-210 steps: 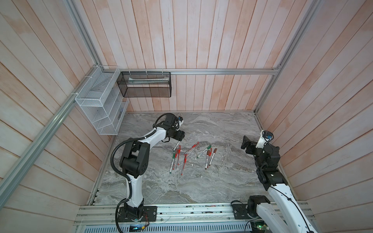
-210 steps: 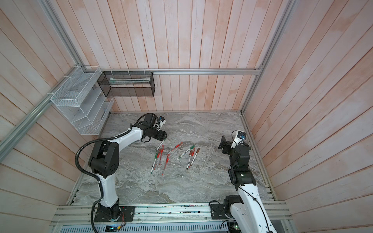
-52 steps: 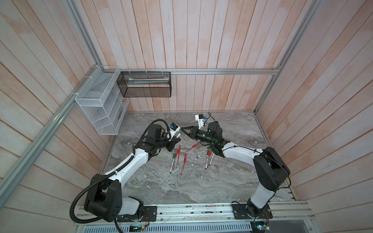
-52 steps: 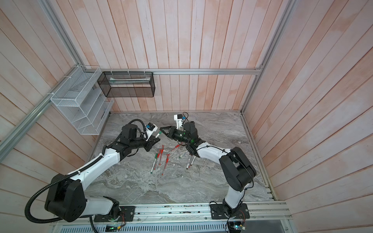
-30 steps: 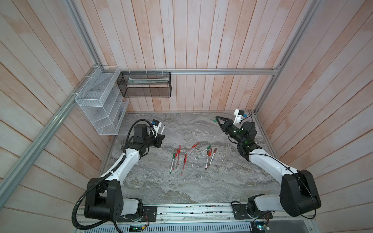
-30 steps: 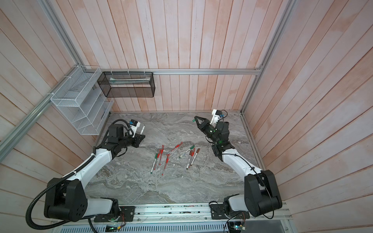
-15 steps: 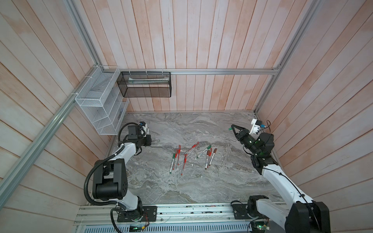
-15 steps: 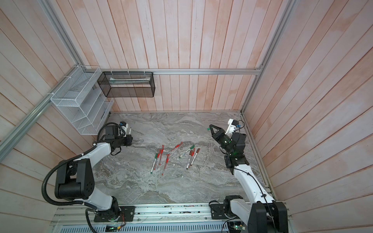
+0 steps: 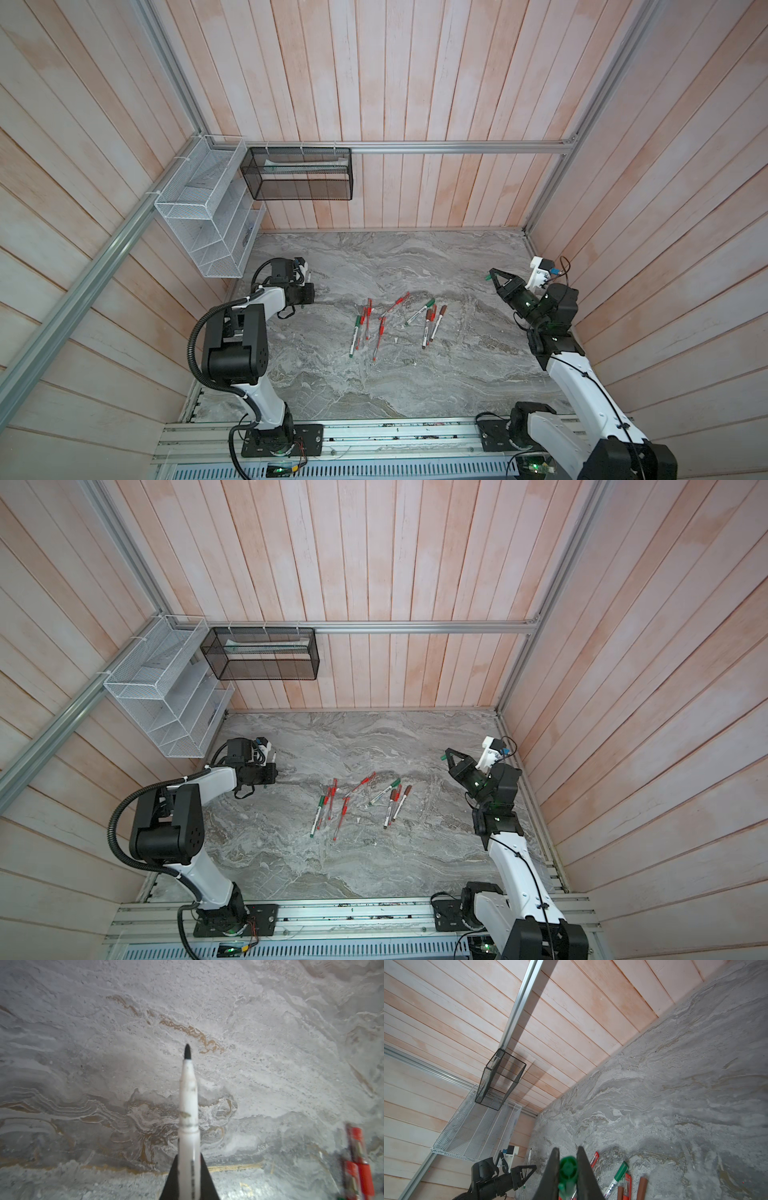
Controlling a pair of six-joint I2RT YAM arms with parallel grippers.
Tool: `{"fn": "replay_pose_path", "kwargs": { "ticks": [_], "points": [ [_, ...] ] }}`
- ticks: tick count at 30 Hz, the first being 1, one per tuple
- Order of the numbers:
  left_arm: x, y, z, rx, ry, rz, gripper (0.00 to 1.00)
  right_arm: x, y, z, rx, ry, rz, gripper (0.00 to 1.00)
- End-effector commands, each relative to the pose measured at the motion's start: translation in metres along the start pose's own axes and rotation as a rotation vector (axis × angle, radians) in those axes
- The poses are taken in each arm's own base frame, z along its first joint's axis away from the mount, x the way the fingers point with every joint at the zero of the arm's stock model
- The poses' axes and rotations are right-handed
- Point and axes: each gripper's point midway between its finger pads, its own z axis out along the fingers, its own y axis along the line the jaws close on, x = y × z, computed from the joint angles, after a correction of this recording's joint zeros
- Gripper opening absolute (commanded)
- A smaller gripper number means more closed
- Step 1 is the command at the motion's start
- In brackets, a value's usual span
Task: Remove pen caps from pens
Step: Place the pen at the middle-left of the table.
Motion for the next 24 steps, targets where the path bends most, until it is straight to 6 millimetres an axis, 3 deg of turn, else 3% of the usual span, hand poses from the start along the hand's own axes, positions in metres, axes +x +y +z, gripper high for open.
{"fn": "replay_pose_path", "kwargs": {
  "ticks": [1,6,17,21,24],
  "points": [
    [0.003,0.001,0.008,-0.004,0.028,0.017,0.03,0.01,-0.011,-0.002,0.023,0.029,-0.021,0.0],
    [0.008,-0.001,0.014,-0.017,0.049,0.046,0.2,0.01,-0.023,-0.002,0.079,0.059,-0.031,0.0],
    [0.01,-0.004,0.011,-0.032,0.046,0.068,0.26,0.006,-0.037,-0.002,0.154,0.091,-0.092,0.0],
    [-0.004,-0.01,-0.003,-0.027,0.007,0.071,0.31,0.0,-0.039,0.0,0.201,0.113,-0.14,0.0],
    [-0.01,-0.018,-0.012,-0.01,-0.027,0.091,0.45,-0.002,-0.056,0.004,0.288,0.148,-0.167,0.0]
  ]
}}
